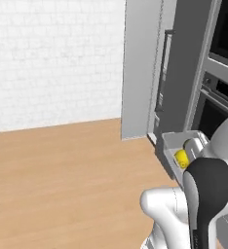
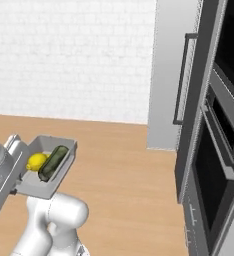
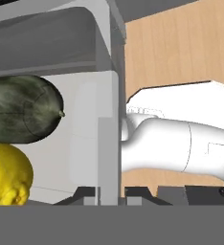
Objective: Take the meat container that has the shrimp and place it on the second highest rack of the freezer. Then take the vegetable container that has the lemon and cucumber and place it on the highest rack of the freezer.
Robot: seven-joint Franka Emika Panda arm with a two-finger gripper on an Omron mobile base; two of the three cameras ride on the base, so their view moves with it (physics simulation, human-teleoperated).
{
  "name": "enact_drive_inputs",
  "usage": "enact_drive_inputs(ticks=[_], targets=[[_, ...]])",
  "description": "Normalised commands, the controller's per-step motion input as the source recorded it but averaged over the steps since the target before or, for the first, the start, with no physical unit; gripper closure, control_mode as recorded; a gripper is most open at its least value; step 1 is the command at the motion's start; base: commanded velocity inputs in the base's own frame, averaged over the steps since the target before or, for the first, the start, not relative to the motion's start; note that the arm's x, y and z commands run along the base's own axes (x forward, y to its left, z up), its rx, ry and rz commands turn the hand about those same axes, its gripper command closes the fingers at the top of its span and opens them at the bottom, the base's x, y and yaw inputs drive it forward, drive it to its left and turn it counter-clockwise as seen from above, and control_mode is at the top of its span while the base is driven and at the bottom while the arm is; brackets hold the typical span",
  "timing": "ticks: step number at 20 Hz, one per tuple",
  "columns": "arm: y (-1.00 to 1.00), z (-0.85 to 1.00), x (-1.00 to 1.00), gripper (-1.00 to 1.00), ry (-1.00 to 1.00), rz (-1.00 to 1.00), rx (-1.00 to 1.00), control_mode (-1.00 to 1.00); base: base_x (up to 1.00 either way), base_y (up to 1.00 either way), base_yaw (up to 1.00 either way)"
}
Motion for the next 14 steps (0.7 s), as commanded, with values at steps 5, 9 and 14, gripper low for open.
enact_drive_inputs(ticks=[5, 9, 14], targets=[[0.0, 0.0, 0.0, 1.0, 0.0, 0.0, 0.0, 1.0, 1.0, 0.0, -0.04], [0.0, 0.0, 0.0, 1.0, 0.0, 0.0, 0.0, 1.0, 1.0, 0.0, -0.01], [0.0, 0.0, 0.0, 1.0, 0.0, 0.0, 0.0, 1.0, 1.0, 0.0, 0.0]])
